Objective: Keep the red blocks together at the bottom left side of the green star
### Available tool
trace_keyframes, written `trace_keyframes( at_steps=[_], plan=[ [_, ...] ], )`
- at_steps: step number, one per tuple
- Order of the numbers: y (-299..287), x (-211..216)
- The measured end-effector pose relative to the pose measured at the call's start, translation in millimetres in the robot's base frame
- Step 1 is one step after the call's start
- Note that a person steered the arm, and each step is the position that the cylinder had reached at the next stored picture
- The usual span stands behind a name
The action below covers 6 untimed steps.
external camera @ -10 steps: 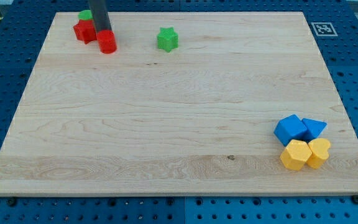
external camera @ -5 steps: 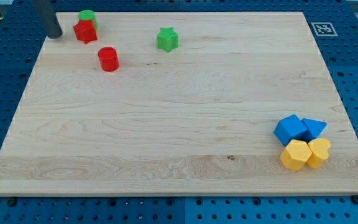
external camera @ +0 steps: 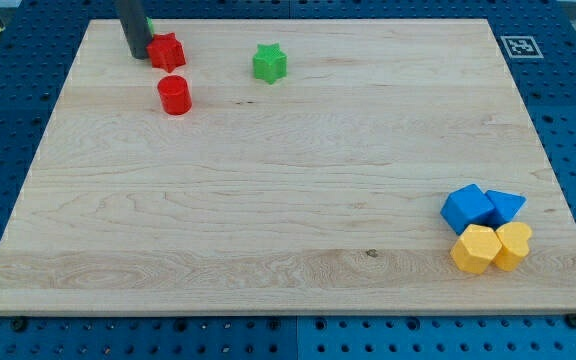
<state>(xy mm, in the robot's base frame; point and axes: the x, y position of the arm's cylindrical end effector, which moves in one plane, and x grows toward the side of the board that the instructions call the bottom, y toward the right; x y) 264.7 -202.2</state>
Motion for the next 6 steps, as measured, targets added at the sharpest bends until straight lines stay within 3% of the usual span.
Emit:
trace_keyframes(
  at_steps=[2,5,6],
  plan=[
    [21.6,-18.5],
    [66.2,3.6],
    [83.7,-17.9]
  ],
)
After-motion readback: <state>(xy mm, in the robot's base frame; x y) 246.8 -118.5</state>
